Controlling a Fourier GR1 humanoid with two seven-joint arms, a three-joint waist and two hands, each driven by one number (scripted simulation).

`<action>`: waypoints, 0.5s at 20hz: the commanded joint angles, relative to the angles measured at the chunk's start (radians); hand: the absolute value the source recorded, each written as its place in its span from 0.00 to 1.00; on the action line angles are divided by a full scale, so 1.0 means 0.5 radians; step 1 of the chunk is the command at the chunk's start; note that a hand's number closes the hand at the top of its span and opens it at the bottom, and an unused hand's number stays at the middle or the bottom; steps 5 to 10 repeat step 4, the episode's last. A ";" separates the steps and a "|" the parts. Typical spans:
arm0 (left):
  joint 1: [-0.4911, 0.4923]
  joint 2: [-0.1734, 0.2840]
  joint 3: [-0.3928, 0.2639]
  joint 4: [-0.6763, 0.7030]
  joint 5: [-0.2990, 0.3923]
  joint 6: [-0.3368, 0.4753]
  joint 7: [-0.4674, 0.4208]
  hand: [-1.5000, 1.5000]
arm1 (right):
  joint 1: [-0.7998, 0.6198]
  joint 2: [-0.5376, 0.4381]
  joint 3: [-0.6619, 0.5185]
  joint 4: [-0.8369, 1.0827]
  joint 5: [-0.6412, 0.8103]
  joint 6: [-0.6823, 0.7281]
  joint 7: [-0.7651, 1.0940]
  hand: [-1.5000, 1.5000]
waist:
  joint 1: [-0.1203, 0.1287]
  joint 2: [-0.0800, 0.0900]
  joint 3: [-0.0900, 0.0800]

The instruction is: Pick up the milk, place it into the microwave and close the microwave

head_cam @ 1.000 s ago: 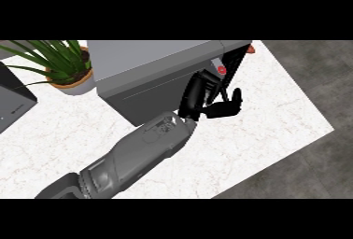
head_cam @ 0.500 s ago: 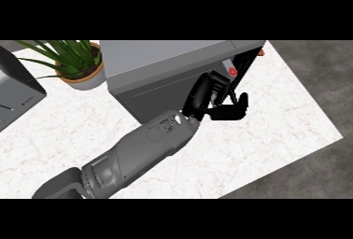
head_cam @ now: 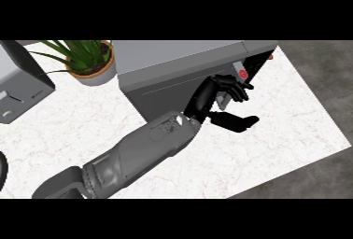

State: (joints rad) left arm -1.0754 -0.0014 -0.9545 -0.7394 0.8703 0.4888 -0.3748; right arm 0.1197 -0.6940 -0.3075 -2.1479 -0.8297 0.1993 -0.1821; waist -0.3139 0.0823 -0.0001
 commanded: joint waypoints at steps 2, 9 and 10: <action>0.075 0.182 0.186 0.337 0.085 0.117 -0.026 0.00 | 0.043 0.006 -0.035 -0.058 -0.045 -0.024 0.030 0.00 | 0.091 0.007 -0.007; 0.066 0.179 0.184 0.339 0.111 0.101 -0.023 0.00 | 0.052 0.004 -0.057 -0.075 -0.055 -0.024 0.030 0.00 | 0.090 0.009 -0.005; 0.066 0.179 0.184 0.339 0.111 0.101 -0.023 0.00 | 0.052 0.004 -0.057 -0.075 -0.055 -0.024 0.030 0.00 | 0.090 0.009 -0.005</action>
